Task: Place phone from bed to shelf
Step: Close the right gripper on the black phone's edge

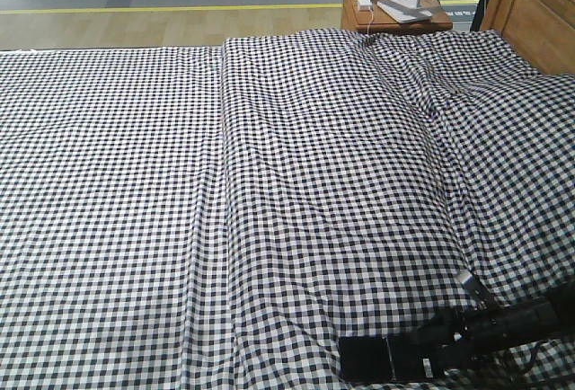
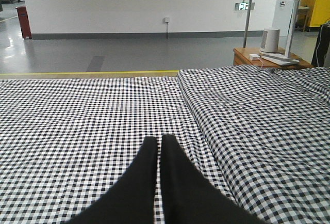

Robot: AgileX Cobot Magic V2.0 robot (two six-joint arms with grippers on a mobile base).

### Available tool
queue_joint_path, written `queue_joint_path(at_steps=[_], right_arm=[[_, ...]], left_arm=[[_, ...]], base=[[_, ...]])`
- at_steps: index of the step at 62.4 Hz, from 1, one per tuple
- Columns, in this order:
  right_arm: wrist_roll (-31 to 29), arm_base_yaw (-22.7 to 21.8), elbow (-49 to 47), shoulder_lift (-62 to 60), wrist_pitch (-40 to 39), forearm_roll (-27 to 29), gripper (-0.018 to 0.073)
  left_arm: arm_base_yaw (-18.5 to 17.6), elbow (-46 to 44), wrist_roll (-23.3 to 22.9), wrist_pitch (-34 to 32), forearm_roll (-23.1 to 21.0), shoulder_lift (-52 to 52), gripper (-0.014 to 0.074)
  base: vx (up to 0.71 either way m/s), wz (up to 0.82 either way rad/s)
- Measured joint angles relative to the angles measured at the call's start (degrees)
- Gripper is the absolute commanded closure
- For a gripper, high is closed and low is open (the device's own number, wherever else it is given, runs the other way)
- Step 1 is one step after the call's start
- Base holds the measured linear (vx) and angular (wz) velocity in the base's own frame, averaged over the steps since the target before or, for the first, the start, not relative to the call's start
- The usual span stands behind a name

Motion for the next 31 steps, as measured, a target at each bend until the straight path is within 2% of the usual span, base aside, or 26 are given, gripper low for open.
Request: queue_joint_path(at_steps=[31], right_arm=[[-2.17,1.87,0.0,0.19,-0.66,0.16,-0.0035]], left_arm=[[0.0,0.0,0.0,0.0,0.0,0.0,0.0595]], base=[[0.0,0.0]])
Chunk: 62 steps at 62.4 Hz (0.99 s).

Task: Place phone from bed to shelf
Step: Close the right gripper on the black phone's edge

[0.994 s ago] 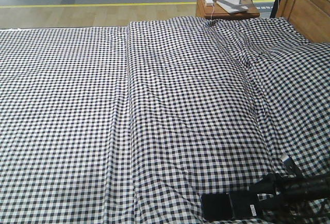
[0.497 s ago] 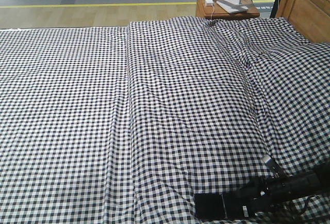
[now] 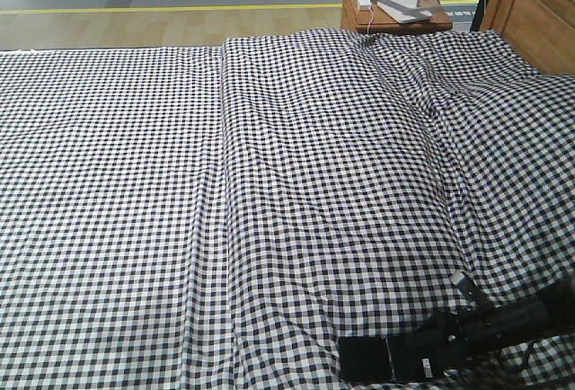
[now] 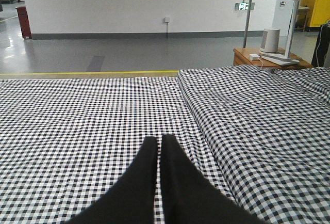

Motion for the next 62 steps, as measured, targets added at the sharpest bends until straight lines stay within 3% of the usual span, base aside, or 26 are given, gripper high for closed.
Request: queue_joint_path(at_steps=[21,32,40,59,62], right_arm=[[-2.57,2.63,0.0,0.21,1.8,3.36,-0.003],[-2.92,2.86,0.0,0.26,2.46,3.93,0.0031],[-2.92,2.86,0.0,0.26,3.25,4.06,0.0143],[-2.96,2.86,0.0,0.26,4.09,4.12,0.0565],[-3.03,2.86,0.0,0.26,4.26,4.12,0.0575]], left_arm=[[0.0,0.0,0.0,0.0,0.0,0.0,0.0595],[0.0,0.0,0.0,0.0,0.0,0.0,0.0595],[0.0,0.0,0.0,0.0,0.0,0.0,0.0595],[0.0,0.0,0.0,0.0,0.0,0.0,0.0595],[0.0,0.0,0.0,0.0,0.0,0.0,0.0595]], base=[[0.0,0.0],[0.0,0.0],[0.0,0.0],[0.0,0.0],[0.0,0.0]])
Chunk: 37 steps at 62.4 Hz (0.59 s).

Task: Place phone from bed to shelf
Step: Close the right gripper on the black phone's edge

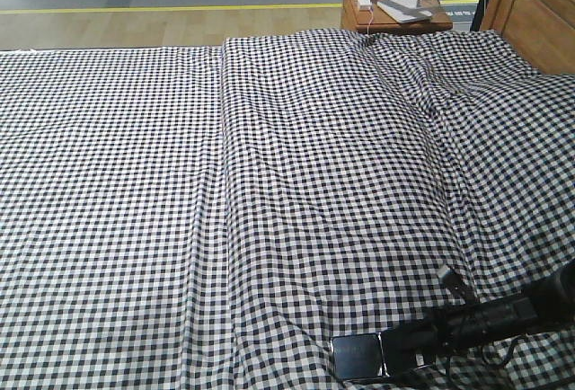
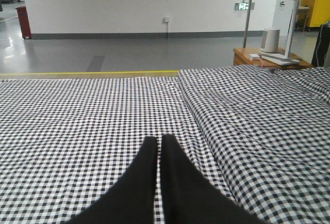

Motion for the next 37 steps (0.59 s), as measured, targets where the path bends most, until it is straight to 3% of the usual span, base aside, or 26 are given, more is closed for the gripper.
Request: queue_joint_path(at_steps=[18,37], right_arm=[[-0.8,0.0,0.0,-0.26,0.37,-0.15,0.0569],[3.13,0.43,1.92,-7.88,0.67,-5.27,0.0569]], left_arm=[[0.0,0.0,0.0,0.0,0.0,0.0,0.0595],[0.0,0.0,0.0,0.0,0.0,0.0,0.0595]], base=[[0.0,0.0],[0.0,0.0]])
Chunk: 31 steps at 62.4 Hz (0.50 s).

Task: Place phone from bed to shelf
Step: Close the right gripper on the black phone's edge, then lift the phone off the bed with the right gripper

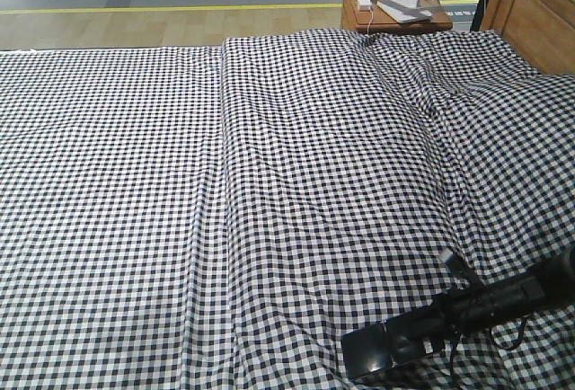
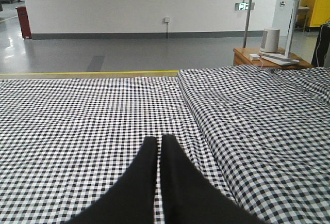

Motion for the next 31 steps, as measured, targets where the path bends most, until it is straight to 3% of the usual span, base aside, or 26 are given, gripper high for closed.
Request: queue_joint_path(at_steps=[31], right_arm=[[-0.49,0.17,12.95,-26.3,0.38,2.68,0.0566]], left_arm=[[0.0,0.0,0.0,0.0,0.0,0.0,0.0595]], base=[[0.0,0.0]])
